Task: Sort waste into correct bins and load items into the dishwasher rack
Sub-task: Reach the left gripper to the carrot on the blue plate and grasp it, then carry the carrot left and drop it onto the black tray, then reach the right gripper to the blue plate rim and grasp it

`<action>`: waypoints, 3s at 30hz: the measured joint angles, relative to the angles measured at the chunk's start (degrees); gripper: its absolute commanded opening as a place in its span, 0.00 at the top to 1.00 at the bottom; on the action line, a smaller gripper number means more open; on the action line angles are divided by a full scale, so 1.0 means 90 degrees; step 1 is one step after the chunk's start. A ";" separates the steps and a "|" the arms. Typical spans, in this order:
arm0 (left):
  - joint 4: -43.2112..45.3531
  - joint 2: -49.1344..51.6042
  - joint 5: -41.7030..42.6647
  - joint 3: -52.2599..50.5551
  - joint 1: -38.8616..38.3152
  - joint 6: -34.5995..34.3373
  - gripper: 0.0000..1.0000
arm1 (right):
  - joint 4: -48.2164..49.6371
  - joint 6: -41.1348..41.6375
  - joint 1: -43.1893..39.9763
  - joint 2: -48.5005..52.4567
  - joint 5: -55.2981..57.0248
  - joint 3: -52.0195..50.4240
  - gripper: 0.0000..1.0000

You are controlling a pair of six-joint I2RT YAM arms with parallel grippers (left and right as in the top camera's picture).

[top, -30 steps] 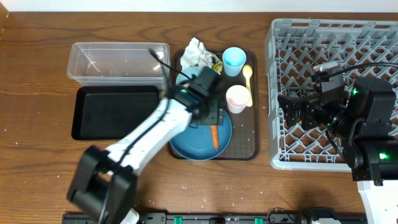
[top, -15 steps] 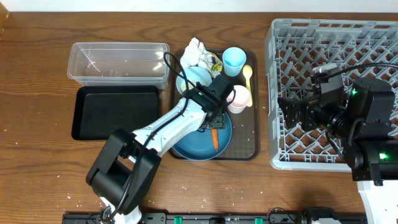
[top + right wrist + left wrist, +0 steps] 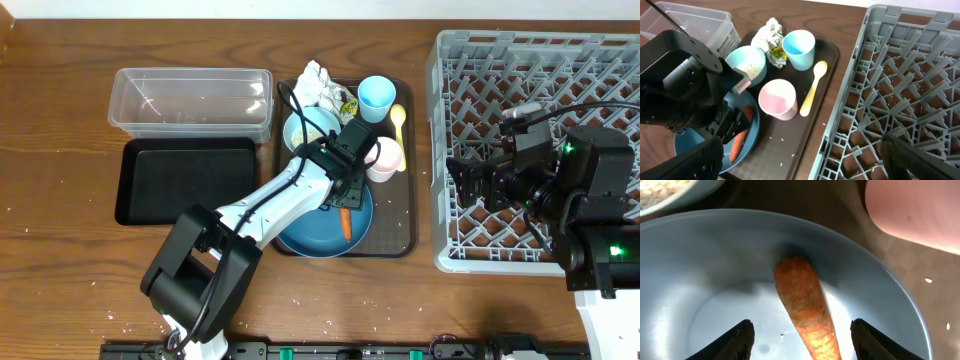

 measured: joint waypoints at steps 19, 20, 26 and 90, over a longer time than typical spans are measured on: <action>-0.0121 0.0440 0.0005 -0.0012 0.0000 0.0454 0.81 | -0.0005 0.0000 0.0000 0.0000 0.0000 0.0000 0.03; -0.0185 0.0437 0.0005 -0.0010 0.0002 0.0452 0.81 | -0.0005 -0.0002 0.0000 0.0000 0.0000 0.0000 0.02; -0.1498 0.0126 0.0010 0.0340 0.0262 0.0408 0.81 | -0.0015 0.0000 0.0000 0.0000 0.0000 0.0000 0.02; -0.2225 -0.3436 -0.0593 0.0000 0.4952 0.0291 0.18 | 0.0648 0.5178 0.4199 0.4410 0.2902 0.0036 0.52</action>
